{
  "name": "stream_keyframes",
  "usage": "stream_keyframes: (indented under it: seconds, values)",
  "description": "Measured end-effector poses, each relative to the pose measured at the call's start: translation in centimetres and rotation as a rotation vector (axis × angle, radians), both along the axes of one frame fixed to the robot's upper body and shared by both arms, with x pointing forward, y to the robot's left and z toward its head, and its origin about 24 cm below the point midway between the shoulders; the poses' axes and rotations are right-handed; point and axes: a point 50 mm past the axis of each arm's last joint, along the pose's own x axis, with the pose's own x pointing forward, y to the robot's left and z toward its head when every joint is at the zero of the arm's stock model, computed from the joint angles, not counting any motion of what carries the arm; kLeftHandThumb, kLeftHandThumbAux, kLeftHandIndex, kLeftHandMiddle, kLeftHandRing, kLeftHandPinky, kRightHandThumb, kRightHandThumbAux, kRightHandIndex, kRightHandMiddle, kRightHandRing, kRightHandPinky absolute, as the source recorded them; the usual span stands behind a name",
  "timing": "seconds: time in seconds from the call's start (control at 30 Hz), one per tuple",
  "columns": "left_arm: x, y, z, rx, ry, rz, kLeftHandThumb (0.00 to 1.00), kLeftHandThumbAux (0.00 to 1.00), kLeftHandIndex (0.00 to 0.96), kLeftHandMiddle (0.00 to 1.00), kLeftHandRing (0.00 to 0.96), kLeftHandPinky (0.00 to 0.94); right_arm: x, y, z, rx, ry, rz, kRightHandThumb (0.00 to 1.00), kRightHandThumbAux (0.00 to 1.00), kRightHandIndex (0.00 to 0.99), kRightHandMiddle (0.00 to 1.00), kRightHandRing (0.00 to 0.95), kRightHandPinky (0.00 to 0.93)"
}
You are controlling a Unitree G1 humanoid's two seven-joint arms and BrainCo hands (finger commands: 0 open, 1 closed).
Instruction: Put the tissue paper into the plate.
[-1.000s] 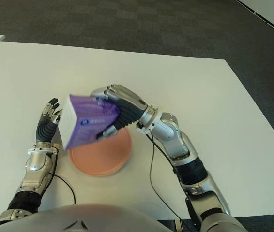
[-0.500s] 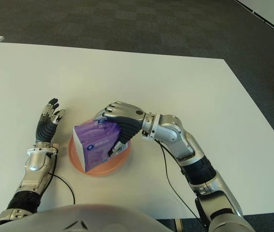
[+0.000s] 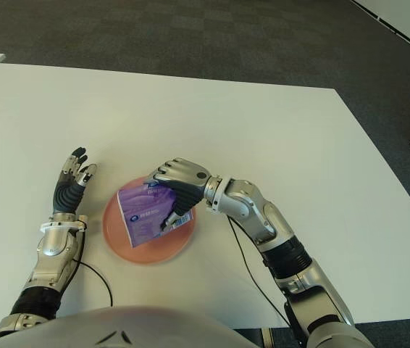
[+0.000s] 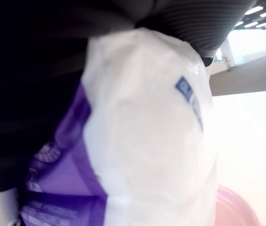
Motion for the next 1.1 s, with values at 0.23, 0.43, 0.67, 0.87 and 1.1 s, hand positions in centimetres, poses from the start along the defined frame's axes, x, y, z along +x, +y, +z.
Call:
stream_keyframes:
  seconds: [0.23,0.43,0.67,0.87,1.1]
  values:
    - [0.0,0.1,0.0,0.001,0.001,0.003,0.000,0.441,0.000,0.000,0.000,0.000,0.4,-0.2,-0.6,0.045,-0.009,-0.020,0.858,0.674,0.407,0.537,0.871,0.846]
    - [0.0,0.2,-0.1,0.002,0.002,0.005,0.000,0.438,0.000,0.000,0.000,0.000,0.6,0.0,-0.9,0.066,0.007,-0.031,0.858,0.674,0.406,0.539,0.865,0.839]
    - [0.1,0.3,-0.1,0.005,0.003,0.005,0.000,0.440,0.000,0.000,0.000,0.000,0.5,0.7,-1.1,0.111,0.052,-0.062,0.857,0.675,0.403,0.534,0.834,0.815]
    - [0.3,0.3,-0.1,0.007,0.004,0.006,0.000,0.439,0.000,0.000,0.000,0.000,0.4,1.0,-1.3,0.155,0.094,-0.085,0.856,0.676,0.402,0.531,0.820,0.812]
    - [0.3,0.4,-0.1,0.008,0.005,0.007,0.000,0.426,0.000,0.000,0.000,0.000,0.1,1.3,-1.8,0.208,0.140,-0.103,0.854,0.673,0.408,0.544,0.767,0.745]
